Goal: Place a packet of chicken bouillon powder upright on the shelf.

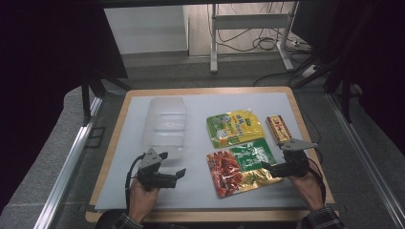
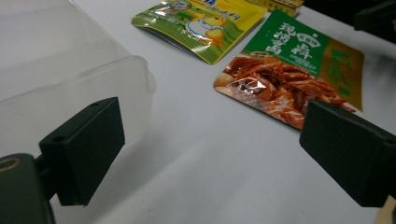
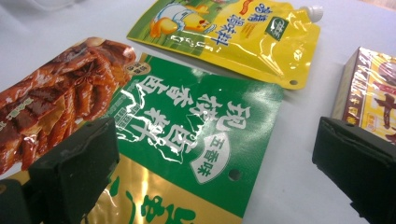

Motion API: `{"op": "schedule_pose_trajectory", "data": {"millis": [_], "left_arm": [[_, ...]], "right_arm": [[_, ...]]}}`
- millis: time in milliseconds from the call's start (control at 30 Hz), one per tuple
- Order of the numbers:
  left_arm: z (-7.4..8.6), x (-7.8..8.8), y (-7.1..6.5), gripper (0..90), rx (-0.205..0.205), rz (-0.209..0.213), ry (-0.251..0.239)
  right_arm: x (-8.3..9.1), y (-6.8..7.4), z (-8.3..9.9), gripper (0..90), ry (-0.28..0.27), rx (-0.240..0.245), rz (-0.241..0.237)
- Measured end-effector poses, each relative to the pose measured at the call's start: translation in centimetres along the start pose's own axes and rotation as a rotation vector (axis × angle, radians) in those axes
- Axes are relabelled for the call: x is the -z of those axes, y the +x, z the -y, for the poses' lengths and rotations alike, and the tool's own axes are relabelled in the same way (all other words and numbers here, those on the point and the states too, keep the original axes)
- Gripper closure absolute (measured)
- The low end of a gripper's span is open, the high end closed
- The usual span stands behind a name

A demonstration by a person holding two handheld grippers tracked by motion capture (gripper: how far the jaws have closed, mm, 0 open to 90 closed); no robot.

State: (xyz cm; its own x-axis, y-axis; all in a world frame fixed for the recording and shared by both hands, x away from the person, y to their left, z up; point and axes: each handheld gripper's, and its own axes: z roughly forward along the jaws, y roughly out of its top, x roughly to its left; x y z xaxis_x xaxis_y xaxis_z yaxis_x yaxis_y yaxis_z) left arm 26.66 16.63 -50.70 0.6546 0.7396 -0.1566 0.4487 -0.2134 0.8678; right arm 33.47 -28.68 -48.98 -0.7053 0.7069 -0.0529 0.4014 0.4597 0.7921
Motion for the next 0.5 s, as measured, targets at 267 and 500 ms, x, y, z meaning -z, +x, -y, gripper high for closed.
{"op": "schedule_pose_trajectory", "data": {"millis": [267,500], "left_arm": [[0.22,-1.09,-0.71,3.2,-0.067,0.001,0.065],[-0.01,-0.87,-0.56,0.9,-0.027,0.008,0.064]], "right_arm": [[-0.18,0.03,0.1,0.0,0.001,-0.007,-0.011],[-0.27,0.06,0.12,0.0,0.002,-0.005,-0.025]]}}
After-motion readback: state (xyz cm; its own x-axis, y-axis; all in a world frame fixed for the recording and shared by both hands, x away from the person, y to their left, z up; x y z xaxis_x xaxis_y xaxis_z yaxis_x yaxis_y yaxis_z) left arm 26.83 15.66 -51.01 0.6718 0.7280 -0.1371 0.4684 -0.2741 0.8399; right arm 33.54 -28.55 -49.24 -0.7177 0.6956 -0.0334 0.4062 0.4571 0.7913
